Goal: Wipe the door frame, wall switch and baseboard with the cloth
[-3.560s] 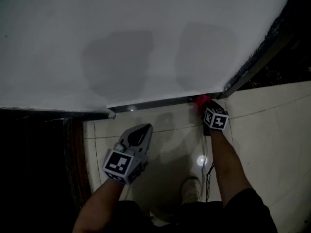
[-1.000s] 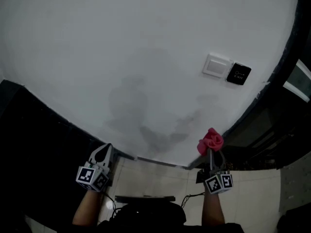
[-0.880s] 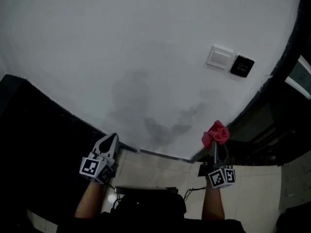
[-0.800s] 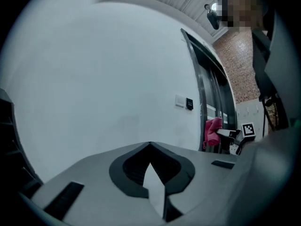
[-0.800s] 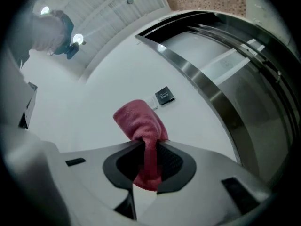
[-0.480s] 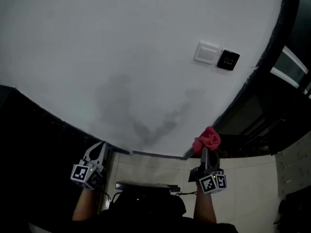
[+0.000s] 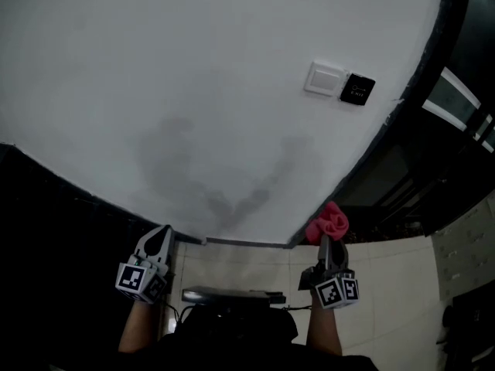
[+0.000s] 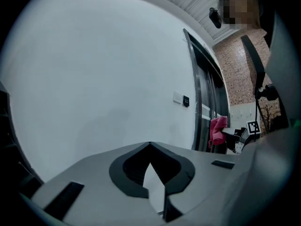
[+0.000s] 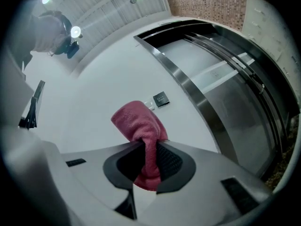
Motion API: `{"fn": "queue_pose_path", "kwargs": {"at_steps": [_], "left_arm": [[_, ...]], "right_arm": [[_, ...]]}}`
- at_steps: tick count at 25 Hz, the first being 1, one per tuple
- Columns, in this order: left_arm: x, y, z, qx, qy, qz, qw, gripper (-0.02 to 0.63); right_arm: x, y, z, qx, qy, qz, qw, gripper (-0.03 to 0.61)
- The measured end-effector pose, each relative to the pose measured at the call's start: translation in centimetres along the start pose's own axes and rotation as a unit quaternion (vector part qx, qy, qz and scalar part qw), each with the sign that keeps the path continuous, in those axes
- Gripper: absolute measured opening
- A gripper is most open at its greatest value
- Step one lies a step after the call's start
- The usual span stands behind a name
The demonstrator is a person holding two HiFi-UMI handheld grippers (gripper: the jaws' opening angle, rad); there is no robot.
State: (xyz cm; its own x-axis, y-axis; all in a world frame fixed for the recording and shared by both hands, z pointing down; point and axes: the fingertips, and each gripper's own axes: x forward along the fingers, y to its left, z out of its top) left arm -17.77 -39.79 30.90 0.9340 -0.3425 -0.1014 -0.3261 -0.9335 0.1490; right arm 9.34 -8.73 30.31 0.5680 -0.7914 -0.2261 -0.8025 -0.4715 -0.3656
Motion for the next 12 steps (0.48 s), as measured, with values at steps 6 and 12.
{"fn": "queue_pose_path", "kwargs": {"at_steps": [6,12], "left_arm": [[-0.3,0.4,0.3,0.021,-0.012,0.006,0.9997,0.003],[-0.8,1.5,1.3,0.034,-0.029,0.016,0.9989,0.003]], "right_arm": [[-0.1,0.8,-0.2,-0.011,0.006,0.001,1.0,0.058],[0.7,1.2,-0.6,-0.014,0.011,0.009,1.0,0.058]]}}
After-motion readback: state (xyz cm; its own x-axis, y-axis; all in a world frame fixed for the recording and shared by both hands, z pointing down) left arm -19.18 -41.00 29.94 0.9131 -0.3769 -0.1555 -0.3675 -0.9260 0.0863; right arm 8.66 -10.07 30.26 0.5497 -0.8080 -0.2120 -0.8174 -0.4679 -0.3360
